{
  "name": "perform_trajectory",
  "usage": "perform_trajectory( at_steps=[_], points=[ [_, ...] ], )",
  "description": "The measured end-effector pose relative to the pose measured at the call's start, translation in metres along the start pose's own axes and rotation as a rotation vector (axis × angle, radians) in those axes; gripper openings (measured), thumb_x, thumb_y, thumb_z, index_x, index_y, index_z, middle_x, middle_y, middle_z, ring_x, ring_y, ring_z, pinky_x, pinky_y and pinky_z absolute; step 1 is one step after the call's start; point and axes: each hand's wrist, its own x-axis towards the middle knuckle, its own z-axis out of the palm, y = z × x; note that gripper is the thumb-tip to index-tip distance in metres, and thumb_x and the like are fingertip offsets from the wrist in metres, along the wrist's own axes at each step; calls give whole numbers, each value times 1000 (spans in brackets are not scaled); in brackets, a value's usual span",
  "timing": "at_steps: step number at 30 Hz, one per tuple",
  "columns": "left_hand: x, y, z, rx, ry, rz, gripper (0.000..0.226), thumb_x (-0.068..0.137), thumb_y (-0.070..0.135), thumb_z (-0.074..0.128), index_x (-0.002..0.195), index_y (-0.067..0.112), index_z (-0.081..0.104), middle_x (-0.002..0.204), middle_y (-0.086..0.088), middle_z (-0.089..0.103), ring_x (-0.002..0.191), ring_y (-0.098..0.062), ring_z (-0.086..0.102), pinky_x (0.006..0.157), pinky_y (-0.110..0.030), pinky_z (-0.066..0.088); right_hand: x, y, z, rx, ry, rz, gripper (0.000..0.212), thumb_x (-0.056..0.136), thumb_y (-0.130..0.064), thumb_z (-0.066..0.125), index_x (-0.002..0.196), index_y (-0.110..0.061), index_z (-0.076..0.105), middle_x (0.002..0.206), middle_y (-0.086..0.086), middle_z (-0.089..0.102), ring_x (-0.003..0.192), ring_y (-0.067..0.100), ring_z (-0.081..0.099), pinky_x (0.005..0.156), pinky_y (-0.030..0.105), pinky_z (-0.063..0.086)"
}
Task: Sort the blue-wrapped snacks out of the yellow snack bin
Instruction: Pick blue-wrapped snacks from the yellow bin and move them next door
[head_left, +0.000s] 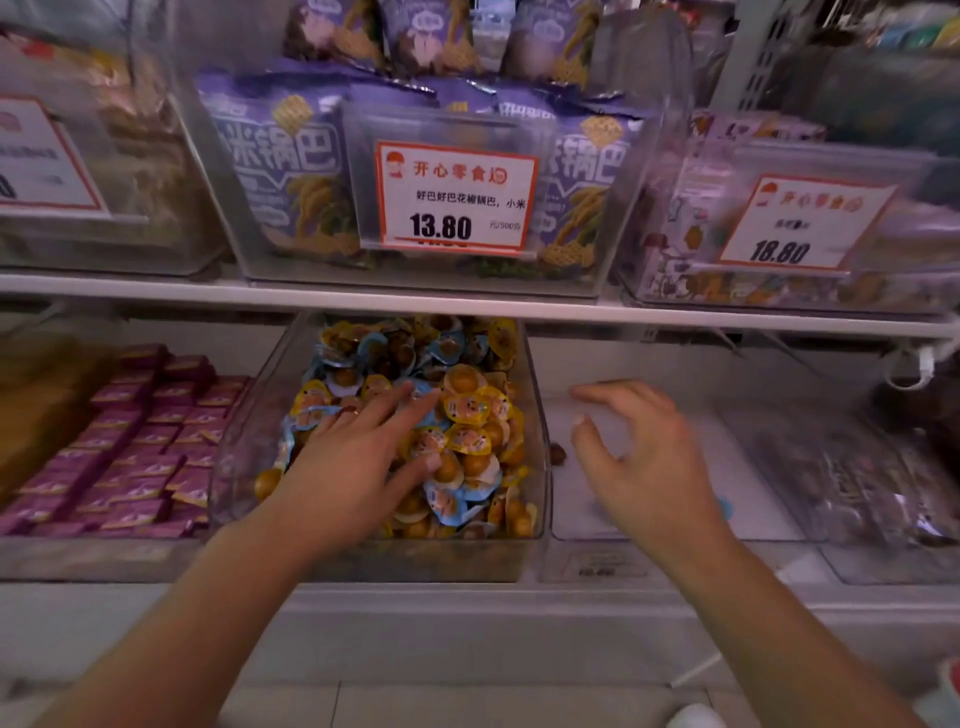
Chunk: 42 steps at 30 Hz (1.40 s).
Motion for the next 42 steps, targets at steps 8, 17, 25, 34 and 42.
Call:
perform_trajectory(
  at_steps=[8, 17, 25, 34, 42],
  points=[
    [10, 2, 1, -136, 191, -11, 17, 83, 32, 76, 100, 29, 73, 118, 6, 64, 110, -22, 61, 95, -41, 47, -26, -59, 53, -510, -590, -290, 54, 96, -63, 34, 127, -23, 56, 122, -1, 55, 120, 23, 42, 94, 37, 46],
    [-19, -22, -27, -364, 344, -79, 31, 81, 9, 62, 101, 32, 65, 104, 15, 53, 100, -1, 55, 84, -18, 40, -11, -62, 66, -515, -613, -232, 44, 93, -47, 56, 129, -22, 49, 130, 1, 49, 121, 30, 47, 94, 41, 47],
    [-16, -7, 3, 91, 134, -66, 39, 85, 55, 61, 115, 32, 52, 119, 4, 52, 103, -22, 56, 81, -37, 48, -10, -60, 67, -482, -544, -187, 31, 84, -28, 61, 114, -22, 55, 122, 0, 47, 100, 29, 61, 80, 41, 52],
    [-10, -16, 7, -21, 85, 10, 57, 84, 45, 65, 138, 39, 48, 128, 7, 64, 112, -23, 59, 89, -37, 51, -19, -62, 79, -246, -490, -26, 47, 87, -28, 66, 131, -26, 51, 138, -1, 31, 109, 27, 60, 90, 40, 52],
    [-9, -16, 2, -428, 256, -184, 35, 94, 40, 56, 129, 41, 56, 101, 16, 70, 92, -5, 65, 76, -29, 55, -14, -53, 77, -101, -377, -34, 40, 86, -15, 71, 125, -24, 62, 127, -5, 48, 114, 12, 53, 100, 17, 41]
  ],
)
